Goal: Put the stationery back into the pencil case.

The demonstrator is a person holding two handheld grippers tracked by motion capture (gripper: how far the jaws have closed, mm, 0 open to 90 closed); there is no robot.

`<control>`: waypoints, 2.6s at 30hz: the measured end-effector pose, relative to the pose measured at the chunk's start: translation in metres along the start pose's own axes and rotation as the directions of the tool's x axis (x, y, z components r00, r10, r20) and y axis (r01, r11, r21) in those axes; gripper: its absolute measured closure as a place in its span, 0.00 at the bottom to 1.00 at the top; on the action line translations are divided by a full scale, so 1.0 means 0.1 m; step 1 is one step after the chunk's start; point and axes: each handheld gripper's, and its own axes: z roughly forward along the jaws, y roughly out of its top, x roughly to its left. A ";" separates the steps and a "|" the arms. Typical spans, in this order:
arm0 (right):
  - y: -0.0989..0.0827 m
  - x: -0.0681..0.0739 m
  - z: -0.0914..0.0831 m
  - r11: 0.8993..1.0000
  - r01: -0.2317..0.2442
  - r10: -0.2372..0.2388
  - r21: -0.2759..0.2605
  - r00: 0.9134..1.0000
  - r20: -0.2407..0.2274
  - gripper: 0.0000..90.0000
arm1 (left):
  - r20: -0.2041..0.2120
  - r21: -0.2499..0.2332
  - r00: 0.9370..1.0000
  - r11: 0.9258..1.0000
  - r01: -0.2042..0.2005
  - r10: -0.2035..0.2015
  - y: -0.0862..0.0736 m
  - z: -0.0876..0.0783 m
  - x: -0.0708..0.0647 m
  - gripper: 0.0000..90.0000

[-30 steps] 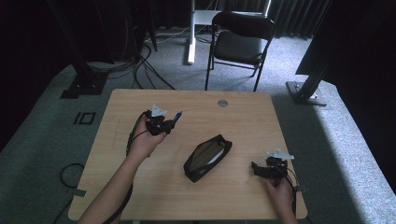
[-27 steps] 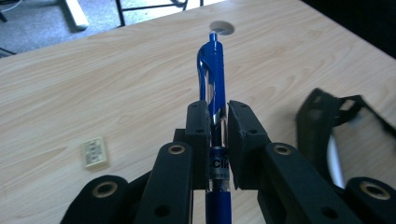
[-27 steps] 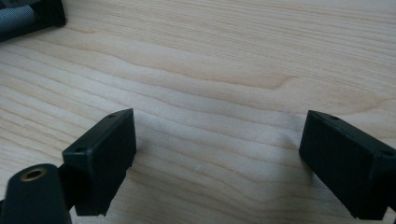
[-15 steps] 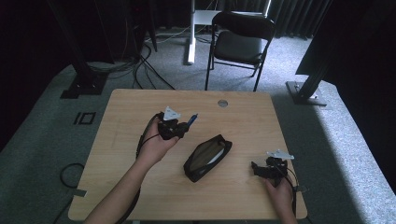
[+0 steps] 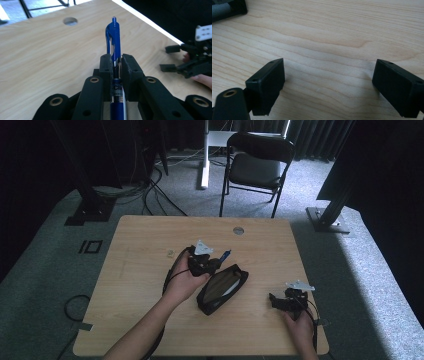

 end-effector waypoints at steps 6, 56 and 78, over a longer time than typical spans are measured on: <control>0.00 0.00 0.00 1.000 0.000 0.000 0.000 1.000 0.000 0.12 | 0.020 0.028 1.000 1.000 0.004 -0.005 -0.07 0.15 -0.08 0.89; 0.00 0.00 0.00 1.000 0.002 -0.002 0.001 1.000 -0.001 0.12 | -0.048 0.331 0.998 0.943 -0.019 0.037 -0.41 0.84 -0.12 0.89; 0.00 0.00 0.00 1.000 0.001 -0.001 0.000 1.000 0.000 0.12 | 0.031 0.207 0.999 0.978 -0.032 0.026 -0.12 0.48 -0.18 0.83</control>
